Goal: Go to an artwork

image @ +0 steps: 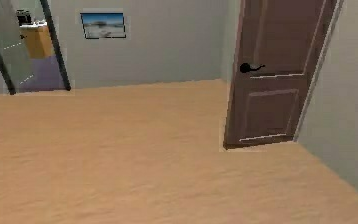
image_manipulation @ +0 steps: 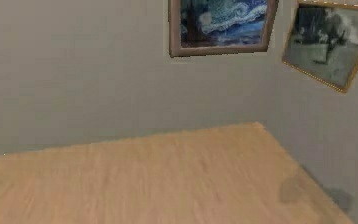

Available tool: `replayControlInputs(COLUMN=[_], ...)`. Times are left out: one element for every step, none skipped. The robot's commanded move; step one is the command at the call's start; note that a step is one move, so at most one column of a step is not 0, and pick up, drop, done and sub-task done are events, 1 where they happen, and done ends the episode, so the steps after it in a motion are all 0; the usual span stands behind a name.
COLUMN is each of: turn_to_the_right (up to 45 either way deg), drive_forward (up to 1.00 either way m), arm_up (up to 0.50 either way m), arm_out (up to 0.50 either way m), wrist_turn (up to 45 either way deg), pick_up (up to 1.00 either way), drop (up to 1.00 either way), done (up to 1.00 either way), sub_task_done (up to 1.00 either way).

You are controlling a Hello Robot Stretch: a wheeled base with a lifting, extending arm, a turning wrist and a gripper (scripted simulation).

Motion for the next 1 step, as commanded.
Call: replayControlInputs(turn_to_the_right=[0.0], drive_forward=[1.00], arm_up=[0.00], arm_out=[0.00], wrist_turn=[0.0], pick_up=[0.00], drop=[0.00], done=[0.00], sub_task_done=[0.00])
